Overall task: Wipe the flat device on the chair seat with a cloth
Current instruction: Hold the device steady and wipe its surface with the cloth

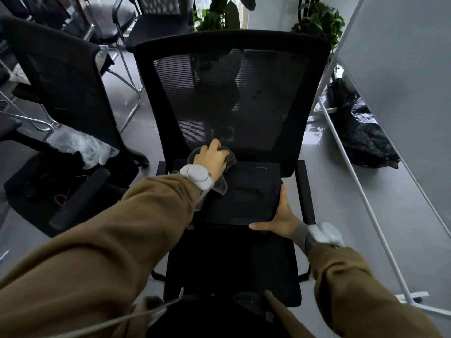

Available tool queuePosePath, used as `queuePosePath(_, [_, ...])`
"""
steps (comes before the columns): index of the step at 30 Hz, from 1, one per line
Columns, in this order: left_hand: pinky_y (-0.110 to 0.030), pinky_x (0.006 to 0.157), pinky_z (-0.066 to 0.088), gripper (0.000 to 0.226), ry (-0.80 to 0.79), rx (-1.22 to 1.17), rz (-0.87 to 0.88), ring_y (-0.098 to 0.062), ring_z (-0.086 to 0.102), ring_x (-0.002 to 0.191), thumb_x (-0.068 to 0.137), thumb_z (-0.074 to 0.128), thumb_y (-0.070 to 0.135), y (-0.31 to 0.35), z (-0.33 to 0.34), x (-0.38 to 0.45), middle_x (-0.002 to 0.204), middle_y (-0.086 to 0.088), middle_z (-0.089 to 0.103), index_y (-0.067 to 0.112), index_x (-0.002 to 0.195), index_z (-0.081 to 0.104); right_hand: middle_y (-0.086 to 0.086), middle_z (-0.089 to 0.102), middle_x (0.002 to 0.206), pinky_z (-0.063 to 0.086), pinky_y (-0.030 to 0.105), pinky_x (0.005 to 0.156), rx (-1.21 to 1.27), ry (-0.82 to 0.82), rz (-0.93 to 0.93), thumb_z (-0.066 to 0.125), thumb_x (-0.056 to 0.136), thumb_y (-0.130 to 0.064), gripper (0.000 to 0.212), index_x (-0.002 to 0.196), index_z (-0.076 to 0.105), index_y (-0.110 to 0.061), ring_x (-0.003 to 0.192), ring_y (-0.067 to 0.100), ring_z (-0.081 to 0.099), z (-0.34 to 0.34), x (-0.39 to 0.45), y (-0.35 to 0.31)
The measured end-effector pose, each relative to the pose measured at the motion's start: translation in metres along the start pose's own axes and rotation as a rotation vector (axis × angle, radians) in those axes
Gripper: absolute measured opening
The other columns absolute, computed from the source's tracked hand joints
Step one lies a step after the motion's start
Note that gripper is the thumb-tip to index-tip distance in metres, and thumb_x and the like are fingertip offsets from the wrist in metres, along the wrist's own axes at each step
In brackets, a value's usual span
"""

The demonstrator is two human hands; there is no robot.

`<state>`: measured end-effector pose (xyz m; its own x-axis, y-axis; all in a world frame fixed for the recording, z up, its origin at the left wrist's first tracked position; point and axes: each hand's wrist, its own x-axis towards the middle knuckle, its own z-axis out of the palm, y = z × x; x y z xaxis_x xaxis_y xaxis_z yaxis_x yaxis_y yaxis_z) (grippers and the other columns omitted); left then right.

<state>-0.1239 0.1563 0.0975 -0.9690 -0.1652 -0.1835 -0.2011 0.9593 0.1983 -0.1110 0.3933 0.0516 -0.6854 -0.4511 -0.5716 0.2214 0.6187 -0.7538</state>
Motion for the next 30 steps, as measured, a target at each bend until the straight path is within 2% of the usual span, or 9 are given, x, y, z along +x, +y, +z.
queuePosePath(4, [-0.05, 0.086, 0.048, 0.028, 0.018, -0.034, -0.095, -0.042, 0.042, 0.109, 0.091, 0.05, 0.018, 0.004, -0.002, 0.013, 0.13, -0.015, 0.035, 0.013, 0.118, 0.056, 0.006, 0.022, 0.154, 0.028, 0.048, 0.115, -0.013, 0.009, 0.0, 0.09, 0.045, -0.037, 0.155, 0.143, -0.029, -0.027, 0.142, 0.024, 0.026, 0.001, -0.001, -0.001])
queuePosePath(9, [-0.049, 0.083, 0.049, 0.03, 0.044, -0.036, -0.057, -0.041, 0.043, 0.107, 0.09, 0.052, 0.018, 0.001, 0.005, 0.008, 0.131, -0.015, 0.036, 0.014, 0.12, 0.054, 0.006, 0.023, 0.153, 0.029, 0.048, 0.115, -0.017, 0.014, -0.003, 0.091, 0.046, -0.034, 0.154, 0.143, -0.028, -0.026, 0.142, 0.024, 0.027, 0.002, -0.001, 0.0])
queuePosePath(12, [-0.05, 0.085, 0.049, 0.032, 0.021, -0.062, -0.037, -0.041, 0.043, 0.108, 0.09, 0.052, 0.02, 0.0, 0.008, -0.005, 0.131, -0.013, 0.035, 0.016, 0.122, 0.052, 0.008, 0.025, 0.152, 0.03, 0.049, 0.114, -0.028, 0.008, 0.008, 0.09, 0.041, -0.042, 0.157, 0.143, -0.028, -0.029, 0.141, 0.026, 0.027, 0.002, -0.003, 0.0])
queuePosePath(16, [-0.052, 0.094, 0.046, 0.035, -0.049, -0.07, 0.051, -0.042, 0.043, 0.111, 0.09, 0.052, 0.021, -0.005, 0.011, -0.029, 0.136, -0.012, 0.032, 0.018, 0.125, 0.05, 0.009, 0.03, 0.15, 0.032, 0.049, 0.113, -0.019, 0.014, 0.001, 0.088, 0.036, -0.046, 0.158, 0.145, -0.024, -0.029, 0.139, 0.026, 0.032, 0.003, -0.002, 0.0])
queuePosePath(21, [-0.052, 0.096, 0.043, 0.038, -0.133, -0.083, 0.158, -0.04, 0.042, 0.113, 0.089, 0.055, 0.022, -0.01, 0.022, -0.076, 0.139, -0.009, 0.031, 0.021, 0.126, 0.05, 0.007, 0.033, 0.148, 0.032, 0.048, 0.113, -0.002, 0.011, -0.003, 0.089, 0.037, -0.043, 0.156, 0.145, -0.023, -0.03, 0.137, 0.025, 0.035, 0.003, -0.004, 0.0])
queuePosePath(26, [-0.047, 0.103, 0.039, 0.036, -0.207, -0.171, 0.244, -0.037, 0.042, 0.116, 0.087, 0.058, 0.023, -0.021, 0.033, -0.117, 0.141, -0.007, 0.032, 0.024, 0.123, 0.054, 0.008, 0.034, 0.148, 0.033, 0.047, 0.113, 0.004, 0.028, -0.021, 0.092, 0.045, -0.031, 0.152, 0.147, -0.02, -0.021, 0.137, 0.025, 0.035, 0.005, -0.007, 0.0])
queuePosePath(30, [-0.043, 0.105, 0.036, 0.032, -0.207, -0.278, 0.289, -0.035, 0.043, 0.117, 0.085, 0.062, 0.02, -0.027, 0.04, -0.139, 0.136, -0.008, 0.036, 0.02, 0.117, 0.059, 0.009, 0.034, 0.148, 0.033, 0.047, 0.113, 0.006, 0.024, -0.018, 0.092, 0.048, -0.029, 0.15, 0.146, -0.021, -0.024, 0.137, 0.026, 0.035, 0.006, -0.007, 0.001])
